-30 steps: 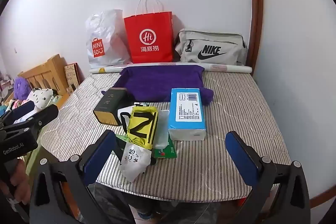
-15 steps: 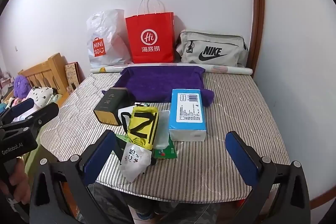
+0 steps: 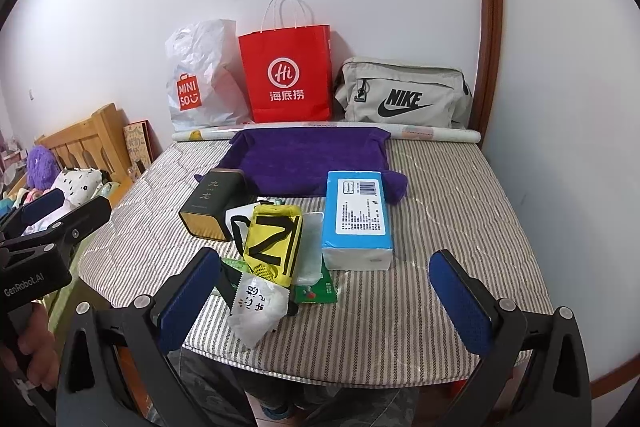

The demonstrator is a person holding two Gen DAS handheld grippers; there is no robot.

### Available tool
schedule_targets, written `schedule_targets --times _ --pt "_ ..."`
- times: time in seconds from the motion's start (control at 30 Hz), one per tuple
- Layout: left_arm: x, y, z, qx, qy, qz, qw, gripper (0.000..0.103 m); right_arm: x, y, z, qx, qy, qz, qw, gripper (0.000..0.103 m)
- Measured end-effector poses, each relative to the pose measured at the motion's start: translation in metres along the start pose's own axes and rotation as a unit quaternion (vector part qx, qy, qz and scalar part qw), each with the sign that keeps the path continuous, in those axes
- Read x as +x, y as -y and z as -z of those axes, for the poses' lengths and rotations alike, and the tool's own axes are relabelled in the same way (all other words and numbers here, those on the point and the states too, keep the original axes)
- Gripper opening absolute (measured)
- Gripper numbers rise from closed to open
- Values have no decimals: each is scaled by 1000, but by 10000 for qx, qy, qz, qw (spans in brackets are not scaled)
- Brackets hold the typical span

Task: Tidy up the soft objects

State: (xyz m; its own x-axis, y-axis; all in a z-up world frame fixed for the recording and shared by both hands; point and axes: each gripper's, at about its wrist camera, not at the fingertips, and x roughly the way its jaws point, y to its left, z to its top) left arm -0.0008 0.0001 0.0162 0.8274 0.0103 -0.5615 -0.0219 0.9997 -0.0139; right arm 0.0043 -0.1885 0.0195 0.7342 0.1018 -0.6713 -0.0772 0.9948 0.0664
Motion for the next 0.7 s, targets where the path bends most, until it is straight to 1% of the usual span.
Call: schedule_targets --times 0.23,0.7 --pt "-2 0 0 -3 21 -2 10000 103 -4 3 -1 32 31 3 10000 103" --pt "-5 -3 0 8 37 -11 10000 103 -2 -6 2 -53 38 -59 10000 103"
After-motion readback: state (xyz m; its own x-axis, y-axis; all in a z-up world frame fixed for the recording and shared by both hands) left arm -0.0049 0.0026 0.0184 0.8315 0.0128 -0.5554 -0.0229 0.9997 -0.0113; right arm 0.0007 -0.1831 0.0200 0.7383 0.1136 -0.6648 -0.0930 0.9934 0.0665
